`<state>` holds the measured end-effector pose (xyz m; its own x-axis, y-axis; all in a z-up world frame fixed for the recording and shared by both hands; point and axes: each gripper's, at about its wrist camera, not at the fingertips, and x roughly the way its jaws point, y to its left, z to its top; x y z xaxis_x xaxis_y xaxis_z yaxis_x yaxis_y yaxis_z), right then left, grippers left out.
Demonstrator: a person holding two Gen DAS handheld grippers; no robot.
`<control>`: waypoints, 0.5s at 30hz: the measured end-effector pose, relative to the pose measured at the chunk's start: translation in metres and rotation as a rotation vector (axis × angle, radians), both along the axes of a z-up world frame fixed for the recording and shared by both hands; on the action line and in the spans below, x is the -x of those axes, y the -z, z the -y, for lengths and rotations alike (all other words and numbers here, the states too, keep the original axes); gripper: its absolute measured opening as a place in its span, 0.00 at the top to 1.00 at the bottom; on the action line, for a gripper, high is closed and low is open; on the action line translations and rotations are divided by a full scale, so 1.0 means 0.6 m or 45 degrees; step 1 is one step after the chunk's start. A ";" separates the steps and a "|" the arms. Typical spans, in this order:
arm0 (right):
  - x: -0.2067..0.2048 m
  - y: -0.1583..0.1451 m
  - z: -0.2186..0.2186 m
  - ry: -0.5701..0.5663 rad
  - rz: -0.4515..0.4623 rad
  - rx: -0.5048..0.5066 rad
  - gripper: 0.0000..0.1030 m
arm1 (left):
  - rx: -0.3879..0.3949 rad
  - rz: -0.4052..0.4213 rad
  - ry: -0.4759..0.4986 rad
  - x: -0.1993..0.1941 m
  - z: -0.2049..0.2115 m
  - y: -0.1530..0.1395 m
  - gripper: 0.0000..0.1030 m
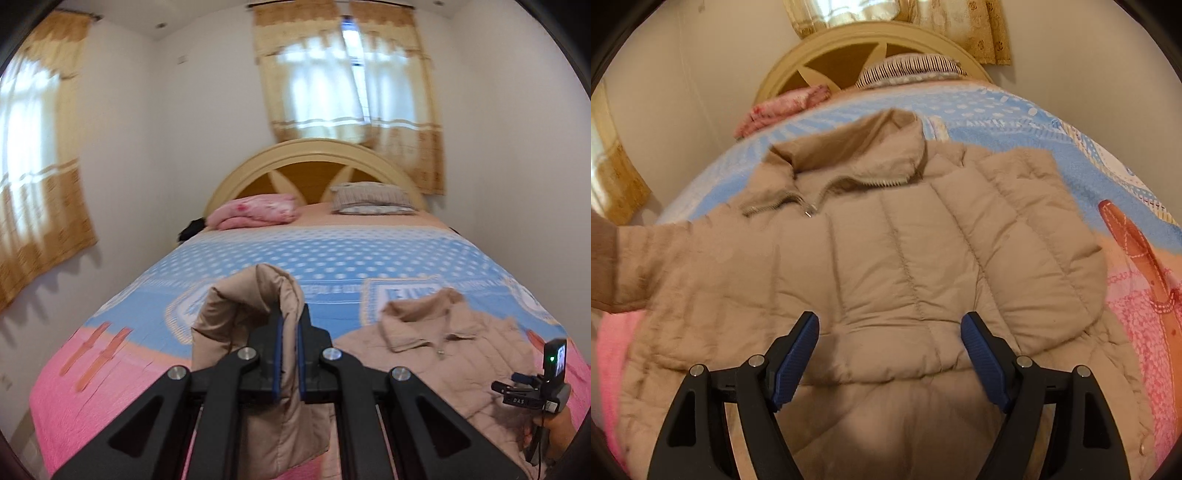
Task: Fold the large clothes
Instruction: 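Lay the sleeve across the jacket body with the left gripper and release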
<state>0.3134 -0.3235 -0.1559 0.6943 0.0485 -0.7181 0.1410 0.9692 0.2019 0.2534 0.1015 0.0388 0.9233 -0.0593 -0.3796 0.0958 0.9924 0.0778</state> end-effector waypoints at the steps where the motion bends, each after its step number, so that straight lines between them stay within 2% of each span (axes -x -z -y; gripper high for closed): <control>1: 0.008 -0.010 -0.001 0.002 0.021 0.005 0.23 | -0.006 -0.003 0.022 -0.003 0.013 -0.004 0.94; 7: 0.061 -0.049 0.006 0.004 0.099 0.033 0.23 | -0.017 0.022 0.161 -0.012 0.107 -0.026 0.94; 11: 0.083 -0.044 0.015 0.024 0.112 0.078 0.23 | -0.012 0.016 0.262 -0.014 0.169 -0.031 0.94; 15: 0.093 -0.028 0.035 0.053 0.112 0.024 0.23 | -0.033 -0.013 0.342 -0.022 0.233 -0.017 0.94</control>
